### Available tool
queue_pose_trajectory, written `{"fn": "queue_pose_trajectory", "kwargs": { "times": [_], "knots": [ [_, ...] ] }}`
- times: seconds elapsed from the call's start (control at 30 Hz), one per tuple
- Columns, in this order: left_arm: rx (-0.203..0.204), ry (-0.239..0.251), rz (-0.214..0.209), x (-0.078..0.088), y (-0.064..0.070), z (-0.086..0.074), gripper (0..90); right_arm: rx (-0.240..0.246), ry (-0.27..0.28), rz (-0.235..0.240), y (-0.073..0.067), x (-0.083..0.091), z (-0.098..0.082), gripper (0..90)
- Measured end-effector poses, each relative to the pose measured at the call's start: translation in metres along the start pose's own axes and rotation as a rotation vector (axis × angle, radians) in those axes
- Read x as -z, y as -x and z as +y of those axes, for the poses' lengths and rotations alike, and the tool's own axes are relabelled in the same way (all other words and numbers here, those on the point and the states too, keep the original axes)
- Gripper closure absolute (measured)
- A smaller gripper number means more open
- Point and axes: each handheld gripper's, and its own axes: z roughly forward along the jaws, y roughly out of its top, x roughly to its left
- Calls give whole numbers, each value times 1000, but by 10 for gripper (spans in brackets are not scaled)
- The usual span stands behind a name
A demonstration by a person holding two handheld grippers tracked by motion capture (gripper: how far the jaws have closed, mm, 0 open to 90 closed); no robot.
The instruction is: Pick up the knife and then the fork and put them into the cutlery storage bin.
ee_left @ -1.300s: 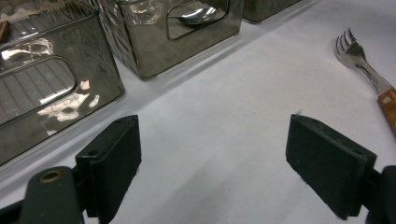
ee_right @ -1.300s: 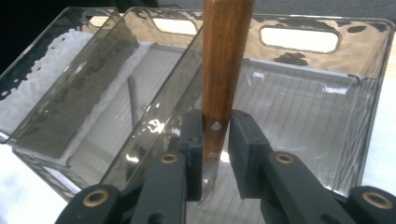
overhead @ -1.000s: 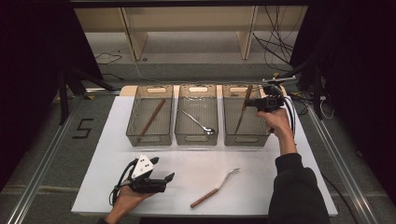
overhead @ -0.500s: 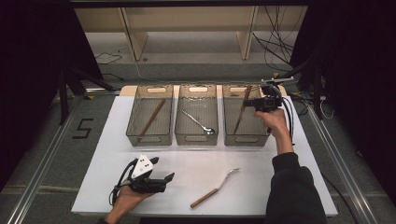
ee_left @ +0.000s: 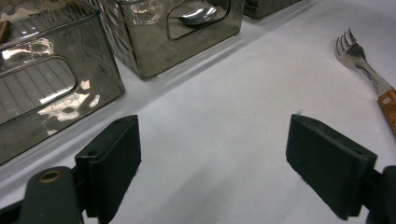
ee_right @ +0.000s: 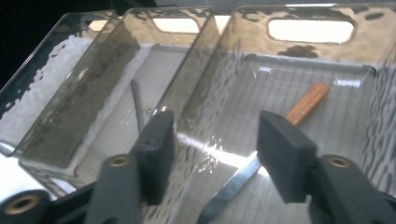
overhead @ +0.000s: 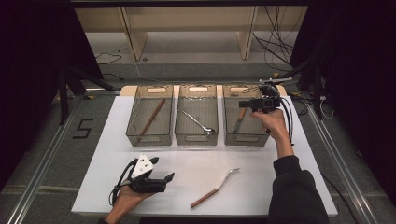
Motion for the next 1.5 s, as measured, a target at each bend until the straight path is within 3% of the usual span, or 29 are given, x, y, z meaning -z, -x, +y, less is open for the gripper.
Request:
{"fn": "queue_pose_trajectory", "kwargs": {
  "times": [0.13, 0.27, 0.37, 0.57, 0.73, 0.87, 1.0, 1.13, 1.3, 1.5],
  "knots": [
    [-1, -3, 0, 0, 0, 0, 179, 80, 21, 34, -13, 8, -4, 356],
    [2, -1, 2, 0, 0, 0, 180, 212, 24, 86, -33, 21, -13, 329],
    [2, -3, 3, 0, 0, 0, 179, 281, 35, 137, -49, 31, -23, 324],
    [5, -2, 2, 0, 0, 0, 178, 392, 8, 201, -75, 41, -44, 308],
    [11, -3, 2, 1, -1, -1, 177, 481, -20, 217, -94, 44, -62, 307],
    [14, 0, 3, 1, -1, -1, 177, 518, -27, 234, -104, 47, -74, 308],
    [9, -3, 4, 0, -1, -1, 177, 554, -26, 215, -112, 49, -85, 308],
    [14, 2, 4, 1, -1, -1, 177, 567, -4, 247, -118, 53, -98, 308],
    [11, 3, 3, 1, -2, 0, 177, 611, -46, 293, -127, 54, -106, 304],
    [14, 6, 3, 2, -2, 0, 176, 683, -93, 296, -141, 51, -115, 303]
  ]
}}
